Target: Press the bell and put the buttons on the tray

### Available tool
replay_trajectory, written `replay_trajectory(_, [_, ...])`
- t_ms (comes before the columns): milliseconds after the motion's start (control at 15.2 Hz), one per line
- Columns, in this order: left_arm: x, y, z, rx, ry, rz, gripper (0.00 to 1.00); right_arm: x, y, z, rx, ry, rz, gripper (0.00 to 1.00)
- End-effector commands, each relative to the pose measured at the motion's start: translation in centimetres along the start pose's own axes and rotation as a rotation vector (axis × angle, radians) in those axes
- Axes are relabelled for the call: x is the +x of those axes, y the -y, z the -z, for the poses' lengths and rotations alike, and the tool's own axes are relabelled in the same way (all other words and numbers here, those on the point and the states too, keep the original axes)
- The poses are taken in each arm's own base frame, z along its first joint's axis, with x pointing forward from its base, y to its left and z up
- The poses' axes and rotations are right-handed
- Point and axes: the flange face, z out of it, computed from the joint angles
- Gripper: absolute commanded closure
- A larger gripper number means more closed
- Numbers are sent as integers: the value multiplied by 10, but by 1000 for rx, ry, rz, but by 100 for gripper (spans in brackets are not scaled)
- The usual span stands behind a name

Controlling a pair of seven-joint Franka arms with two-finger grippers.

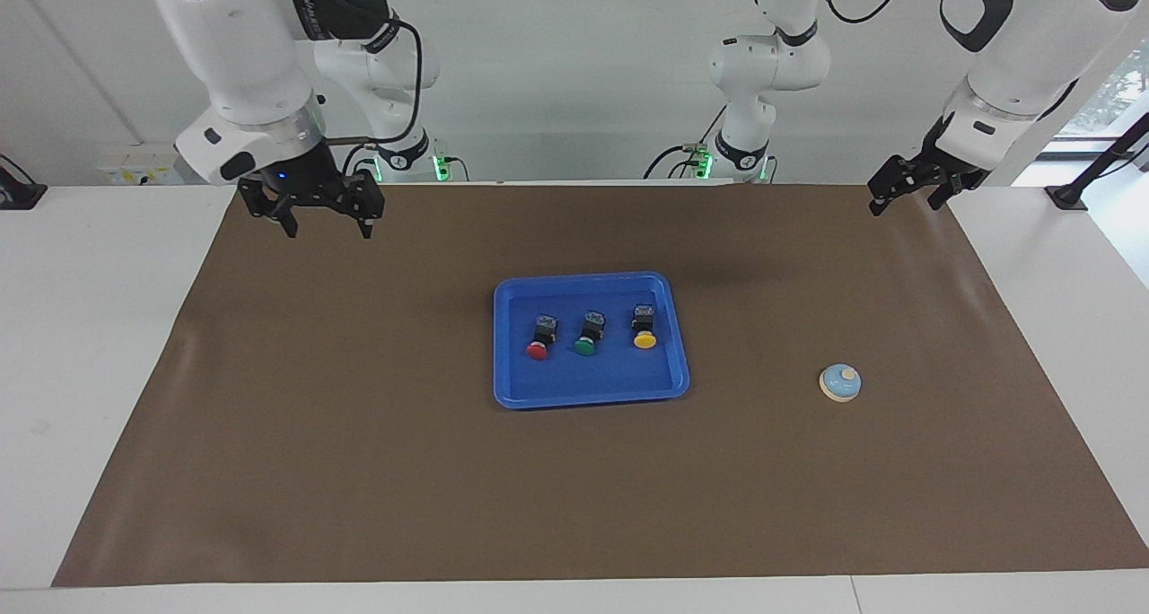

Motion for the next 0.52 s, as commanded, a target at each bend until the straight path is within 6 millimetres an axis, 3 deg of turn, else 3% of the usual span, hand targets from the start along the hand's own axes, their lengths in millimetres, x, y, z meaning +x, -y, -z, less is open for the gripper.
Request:
replay_trajectory(0, [-9, 1, 1, 1, 6, 6, 0, -27, -27, 17, 18, 13, 38, 0])
replay_trajectory(197, [-9, 1, 1, 1, 6, 6, 0, -51, -55, 35, 36, 9, 41, 0])
replay_trajectory(328, [-9, 1, 1, 1, 6, 6, 0, -69, -62, 45, 39, 2, 33, 0])
replay_trajectory(459, [-9, 1, 1, 1, 6, 6, 0, -86, -64, 42, 39, 13, 24, 0])
